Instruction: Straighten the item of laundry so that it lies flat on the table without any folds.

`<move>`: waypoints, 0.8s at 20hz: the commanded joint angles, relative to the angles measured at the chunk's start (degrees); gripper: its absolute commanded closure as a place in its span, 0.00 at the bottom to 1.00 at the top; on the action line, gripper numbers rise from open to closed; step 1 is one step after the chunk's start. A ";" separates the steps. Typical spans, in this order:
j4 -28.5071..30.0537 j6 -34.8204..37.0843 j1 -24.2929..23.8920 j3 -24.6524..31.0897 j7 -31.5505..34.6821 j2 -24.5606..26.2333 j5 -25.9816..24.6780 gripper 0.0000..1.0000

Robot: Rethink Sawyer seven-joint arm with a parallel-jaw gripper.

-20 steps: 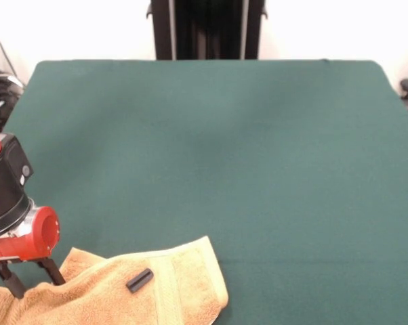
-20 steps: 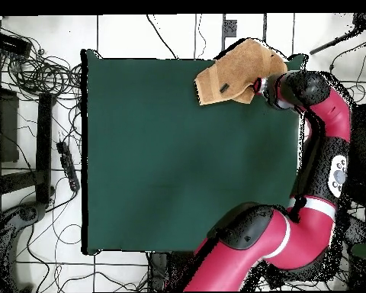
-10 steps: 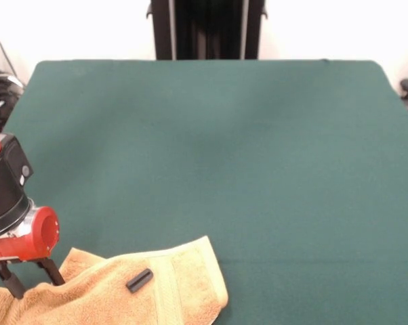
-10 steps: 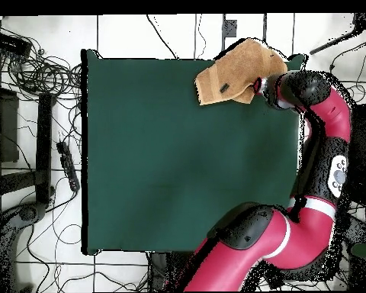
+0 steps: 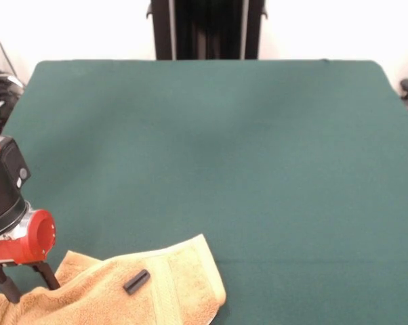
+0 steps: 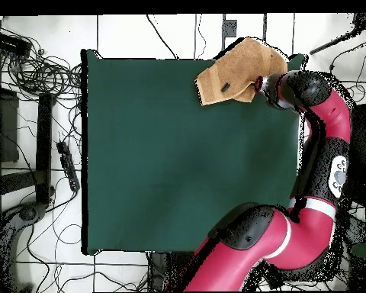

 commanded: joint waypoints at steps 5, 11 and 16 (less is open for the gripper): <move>10.03 -5.04 1.21 5.34 -6.30 1.83 0.72 0.00; 10.05 -4.42 1.64 4.70 -5.71 1.57 0.47 0.00; 10.84 -5.29 2.08 4.01 -4.19 0.91 0.24 0.00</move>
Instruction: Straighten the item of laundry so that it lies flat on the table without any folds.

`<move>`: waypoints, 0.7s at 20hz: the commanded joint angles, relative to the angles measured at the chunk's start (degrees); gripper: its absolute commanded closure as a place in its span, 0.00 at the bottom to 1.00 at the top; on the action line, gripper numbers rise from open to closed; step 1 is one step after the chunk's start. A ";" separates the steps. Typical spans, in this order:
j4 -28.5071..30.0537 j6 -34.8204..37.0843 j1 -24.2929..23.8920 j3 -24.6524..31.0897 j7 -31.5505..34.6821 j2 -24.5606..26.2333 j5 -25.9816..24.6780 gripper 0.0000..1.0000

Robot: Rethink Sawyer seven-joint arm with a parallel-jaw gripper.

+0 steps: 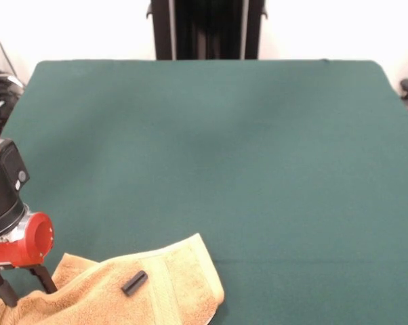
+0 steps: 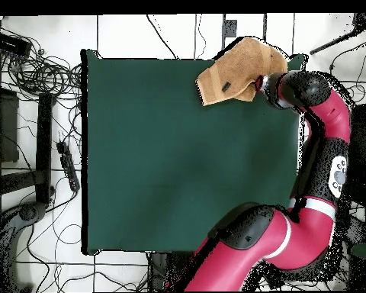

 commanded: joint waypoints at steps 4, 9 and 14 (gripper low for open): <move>13.72 -5.42 2.11 3.42 -3.74 -1.32 0.00 0.00; 15.30 -6.69 1.58 3.92 -3.31 -2.02 0.40 0.00; 14.63 -5.74 1.10 3.93 -3.47 -1.70 0.14 0.00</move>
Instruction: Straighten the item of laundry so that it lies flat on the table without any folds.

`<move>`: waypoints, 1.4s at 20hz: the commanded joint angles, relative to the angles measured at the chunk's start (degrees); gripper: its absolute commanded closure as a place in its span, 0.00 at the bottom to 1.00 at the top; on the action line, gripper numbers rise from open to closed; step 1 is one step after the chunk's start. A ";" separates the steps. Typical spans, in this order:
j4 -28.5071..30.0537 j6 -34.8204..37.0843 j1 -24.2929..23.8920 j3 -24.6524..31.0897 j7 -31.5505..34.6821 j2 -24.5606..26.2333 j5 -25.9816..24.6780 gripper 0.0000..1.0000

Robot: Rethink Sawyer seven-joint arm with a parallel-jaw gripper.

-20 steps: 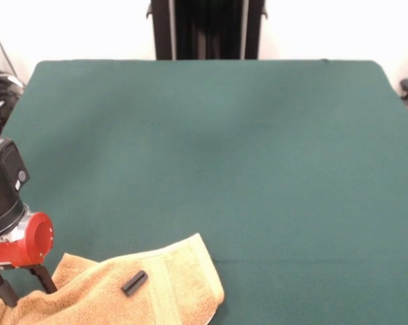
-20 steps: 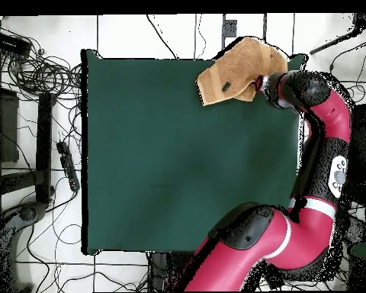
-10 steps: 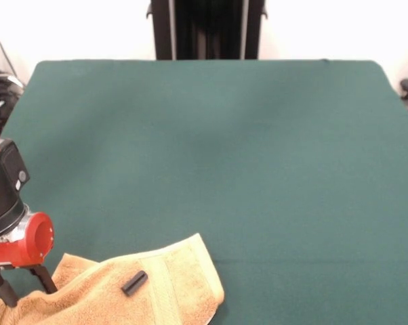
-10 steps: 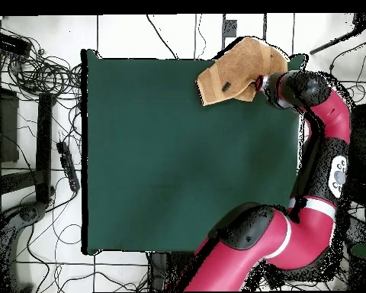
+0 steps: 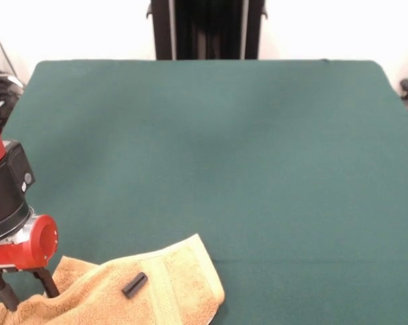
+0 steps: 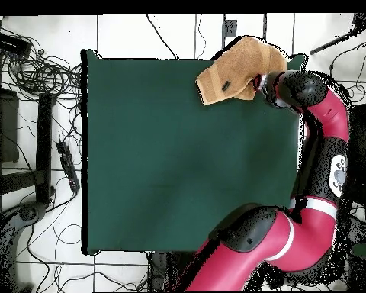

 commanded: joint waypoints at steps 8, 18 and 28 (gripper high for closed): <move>10.47 -2.10 0.86 4.32 -4.60 0.74 -0.09 0.00; 12.03 -3.26 0.55 4.11 -3.40 0.12 -0.08 0.00; 11.58 -1.95 0.28 4.26 -2.94 0.31 0.24 0.00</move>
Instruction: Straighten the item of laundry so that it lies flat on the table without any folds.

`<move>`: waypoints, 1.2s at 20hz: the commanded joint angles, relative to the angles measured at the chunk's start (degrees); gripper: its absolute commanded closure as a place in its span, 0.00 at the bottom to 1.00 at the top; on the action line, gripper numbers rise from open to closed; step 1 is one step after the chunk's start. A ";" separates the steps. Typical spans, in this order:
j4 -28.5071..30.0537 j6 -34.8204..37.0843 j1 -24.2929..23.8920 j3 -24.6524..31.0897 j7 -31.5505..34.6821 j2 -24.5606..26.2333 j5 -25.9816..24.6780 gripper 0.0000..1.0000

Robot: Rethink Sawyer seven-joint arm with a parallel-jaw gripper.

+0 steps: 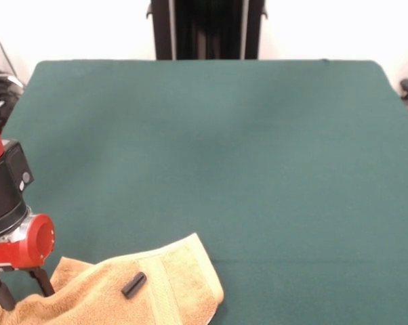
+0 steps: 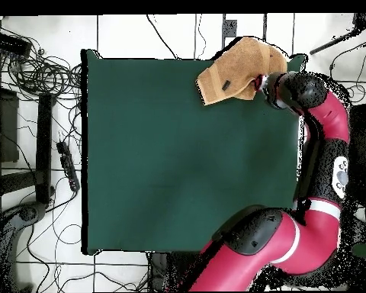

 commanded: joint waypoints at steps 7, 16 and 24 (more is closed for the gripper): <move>6.67 4.32 1.21 4.07 -3.47 2.19 0.03 0.00; 5.70 7.52 1.41 3.96 -1.62 2.07 0.68 0.00; 6.36 5.34 1.04 4.50 -1.51 1.96 1.08 0.00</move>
